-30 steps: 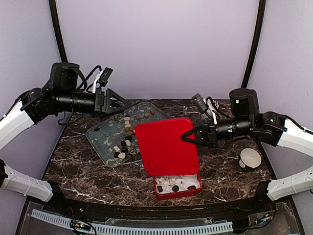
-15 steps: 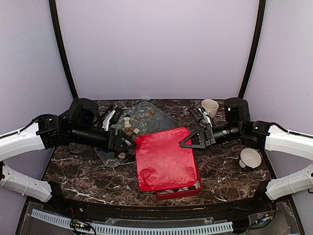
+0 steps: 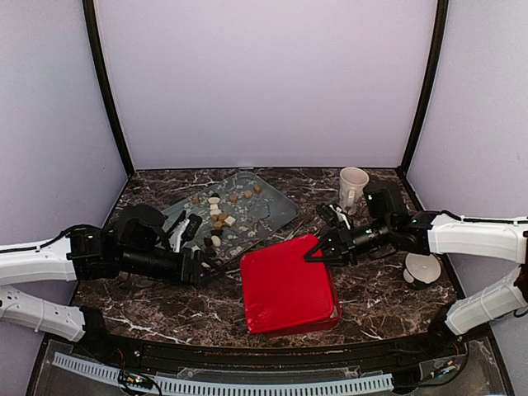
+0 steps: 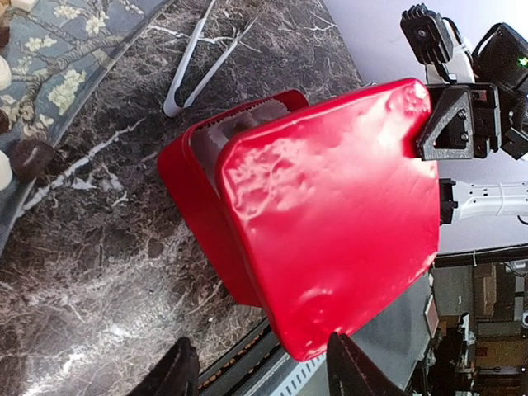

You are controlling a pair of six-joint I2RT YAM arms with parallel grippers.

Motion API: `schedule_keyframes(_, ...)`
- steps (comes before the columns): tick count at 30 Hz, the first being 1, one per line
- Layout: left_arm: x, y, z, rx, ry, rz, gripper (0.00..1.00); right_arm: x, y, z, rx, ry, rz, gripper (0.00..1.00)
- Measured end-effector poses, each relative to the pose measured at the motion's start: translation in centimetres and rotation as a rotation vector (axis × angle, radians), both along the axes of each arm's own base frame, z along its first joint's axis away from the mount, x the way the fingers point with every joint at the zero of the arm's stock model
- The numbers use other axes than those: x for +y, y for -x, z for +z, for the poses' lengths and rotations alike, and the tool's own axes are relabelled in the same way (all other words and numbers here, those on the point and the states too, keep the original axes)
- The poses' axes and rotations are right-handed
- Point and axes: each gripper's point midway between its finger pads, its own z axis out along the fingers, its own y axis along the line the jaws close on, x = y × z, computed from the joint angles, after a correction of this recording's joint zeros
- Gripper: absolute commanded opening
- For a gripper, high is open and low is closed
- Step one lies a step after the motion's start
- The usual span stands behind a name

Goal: Pack the chocolate

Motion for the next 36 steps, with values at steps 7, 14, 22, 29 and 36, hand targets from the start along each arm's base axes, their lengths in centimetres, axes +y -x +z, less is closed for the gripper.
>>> schedule_keyframes(7, -0.9, 2.1, -3.8, 0.056, -0.018, -0.020, 0.56, -1.9, -1.2, -1.3, 0.009, 0.015, -0.024, 0.06)
schedule_keyframes(14, -3.5, 2.9, -7.7, 0.098, -0.114, -0.048, 0.55, -2.6, -1.3, -3.2, 0.043, 0.022, -0.010, 0.07)
schedule_keyframes(22, -5.1, 2.7, -8.2, 0.104, -0.101, -0.052, 0.53, -2.5, -1.3, -5.0, 0.080, 0.019, 0.004, 0.07)
schedule_keyframes(29, -6.5, 2.5, -8.6, 0.111, -0.106, -0.076, 0.51, -2.2, -2.0, -6.3, 0.110, 0.025, 0.026, 0.07)
schedule_keyframes(36, -8.4, 2.0, -9.4, 0.123, -0.136, -0.102, 0.54, -2.9, -2.9, -6.0, 0.087, 0.014, 0.026, 0.09)
